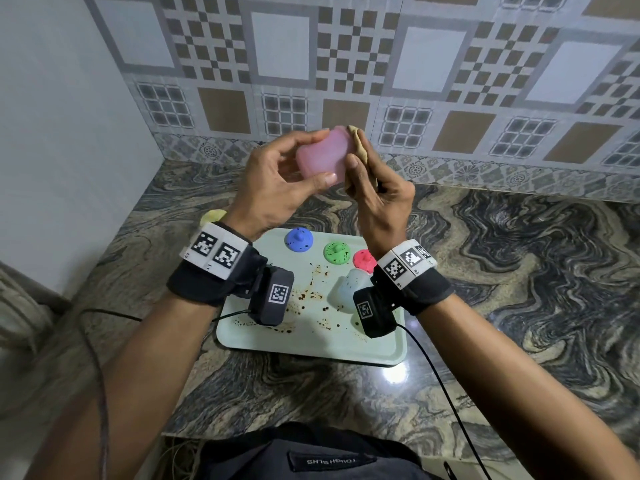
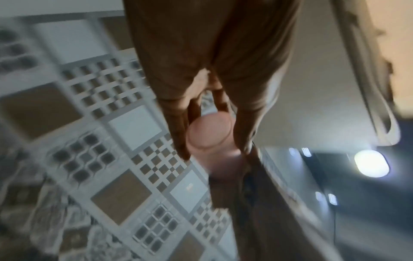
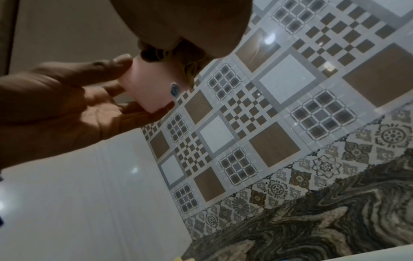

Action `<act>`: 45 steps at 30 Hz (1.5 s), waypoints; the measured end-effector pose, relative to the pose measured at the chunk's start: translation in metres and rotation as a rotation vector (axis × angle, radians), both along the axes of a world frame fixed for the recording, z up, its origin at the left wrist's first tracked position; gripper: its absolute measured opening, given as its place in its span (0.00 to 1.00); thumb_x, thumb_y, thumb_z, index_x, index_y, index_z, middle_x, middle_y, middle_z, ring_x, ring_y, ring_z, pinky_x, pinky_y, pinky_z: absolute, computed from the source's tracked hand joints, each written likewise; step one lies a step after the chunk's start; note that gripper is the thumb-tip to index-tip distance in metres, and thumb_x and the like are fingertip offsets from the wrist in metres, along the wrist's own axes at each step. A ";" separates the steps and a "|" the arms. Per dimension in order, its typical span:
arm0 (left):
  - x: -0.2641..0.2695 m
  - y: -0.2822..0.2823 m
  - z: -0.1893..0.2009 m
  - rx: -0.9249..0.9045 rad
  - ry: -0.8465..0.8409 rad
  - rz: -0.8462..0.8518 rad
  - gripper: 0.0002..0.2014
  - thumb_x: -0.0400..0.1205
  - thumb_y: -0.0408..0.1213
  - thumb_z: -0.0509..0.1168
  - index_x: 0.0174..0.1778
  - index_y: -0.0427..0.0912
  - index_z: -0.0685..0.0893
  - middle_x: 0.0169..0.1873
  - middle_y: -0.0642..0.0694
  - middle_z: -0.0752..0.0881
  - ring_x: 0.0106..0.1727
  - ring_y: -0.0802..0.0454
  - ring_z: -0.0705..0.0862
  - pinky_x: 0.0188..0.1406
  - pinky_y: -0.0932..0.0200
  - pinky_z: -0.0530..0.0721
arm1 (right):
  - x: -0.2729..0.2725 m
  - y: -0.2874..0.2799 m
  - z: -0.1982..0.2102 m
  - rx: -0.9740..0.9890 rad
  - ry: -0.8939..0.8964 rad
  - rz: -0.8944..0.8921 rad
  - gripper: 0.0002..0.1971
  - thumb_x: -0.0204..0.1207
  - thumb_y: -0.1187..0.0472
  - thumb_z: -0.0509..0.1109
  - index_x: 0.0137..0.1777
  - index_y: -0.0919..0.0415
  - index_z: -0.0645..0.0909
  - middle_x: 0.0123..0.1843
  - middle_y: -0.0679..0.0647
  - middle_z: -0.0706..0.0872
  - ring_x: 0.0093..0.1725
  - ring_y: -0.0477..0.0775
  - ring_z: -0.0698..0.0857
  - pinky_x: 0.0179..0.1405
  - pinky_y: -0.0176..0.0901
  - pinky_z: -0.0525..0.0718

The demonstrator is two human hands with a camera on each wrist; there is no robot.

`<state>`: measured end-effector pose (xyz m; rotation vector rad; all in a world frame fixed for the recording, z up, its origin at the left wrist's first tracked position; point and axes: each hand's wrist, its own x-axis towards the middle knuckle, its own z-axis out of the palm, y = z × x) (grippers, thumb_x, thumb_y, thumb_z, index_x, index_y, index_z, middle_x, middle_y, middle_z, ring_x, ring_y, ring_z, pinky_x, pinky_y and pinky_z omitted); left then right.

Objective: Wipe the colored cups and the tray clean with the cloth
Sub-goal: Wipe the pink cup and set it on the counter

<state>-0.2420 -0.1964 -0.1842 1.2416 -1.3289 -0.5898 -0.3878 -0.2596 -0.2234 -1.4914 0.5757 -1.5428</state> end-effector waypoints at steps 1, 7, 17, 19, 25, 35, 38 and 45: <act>-0.005 0.001 0.000 -0.044 -0.038 0.019 0.29 0.71 0.33 0.80 0.68 0.38 0.81 0.65 0.45 0.84 0.63 0.54 0.86 0.57 0.60 0.87 | 0.000 -0.001 0.003 0.007 -0.033 0.014 0.20 0.83 0.68 0.70 0.74 0.68 0.77 0.67 0.57 0.86 0.43 0.35 0.83 0.43 0.32 0.85; -0.002 0.003 0.007 0.111 0.188 -0.077 0.28 0.74 0.47 0.72 0.68 0.38 0.80 0.63 0.44 0.86 0.63 0.54 0.86 0.61 0.58 0.85 | -0.002 0.001 0.009 -0.040 -0.019 0.005 0.20 0.80 0.50 0.74 0.70 0.54 0.84 0.64 0.48 0.89 0.47 0.42 0.84 0.45 0.41 0.86; 0.005 0.002 0.011 0.089 -0.370 0.096 0.37 0.69 0.47 0.81 0.73 0.42 0.79 0.63 0.49 0.85 0.59 0.56 0.85 0.55 0.72 0.83 | 0.000 -0.003 -0.003 -0.189 0.125 -0.130 0.21 0.83 0.54 0.72 0.73 0.62 0.80 0.61 0.51 0.90 0.45 0.39 0.86 0.45 0.61 0.93; 0.004 0.001 0.010 0.026 -0.319 0.088 0.37 0.68 0.46 0.81 0.73 0.42 0.79 0.65 0.49 0.84 0.62 0.58 0.84 0.58 0.71 0.82 | 0.000 -0.003 0.000 -0.199 0.108 -0.146 0.22 0.83 0.54 0.71 0.73 0.63 0.80 0.61 0.48 0.88 0.46 0.38 0.86 0.47 0.56 0.93; 0.005 0.003 0.013 0.282 0.354 -0.218 0.16 0.84 0.37 0.64 0.68 0.42 0.78 0.56 0.43 0.87 0.54 0.48 0.88 0.53 0.49 0.90 | -0.003 0.001 -0.001 -0.331 0.166 -0.182 0.21 0.83 0.59 0.71 0.72 0.68 0.79 0.62 0.64 0.90 0.47 0.45 0.91 0.41 0.53 0.94; 0.004 0.004 0.014 0.206 0.396 -0.210 0.23 0.73 0.34 0.74 0.65 0.43 0.80 0.55 0.37 0.88 0.54 0.45 0.89 0.48 0.54 0.90 | -0.005 0.002 -0.001 -0.492 0.272 -0.227 0.18 0.85 0.66 0.67 0.71 0.76 0.77 0.71 0.72 0.81 0.73 0.49 0.80 0.70 0.40 0.82; 0.007 0.004 0.011 0.152 0.229 -0.169 0.25 0.72 0.36 0.79 0.64 0.44 0.81 0.60 0.38 0.87 0.59 0.45 0.88 0.54 0.50 0.89 | -0.007 0.003 -0.004 -0.533 0.270 -0.233 0.18 0.85 0.67 0.66 0.72 0.74 0.76 0.71 0.72 0.82 0.74 0.47 0.79 0.70 0.44 0.83; 0.001 0.004 0.008 0.055 0.051 -0.060 0.34 0.71 0.42 0.79 0.72 0.38 0.77 0.64 0.42 0.84 0.62 0.54 0.86 0.57 0.59 0.86 | -0.007 0.003 0.006 -0.566 0.239 -0.244 0.19 0.86 0.65 0.65 0.73 0.76 0.74 0.70 0.73 0.81 0.71 0.55 0.83 0.62 0.45 0.89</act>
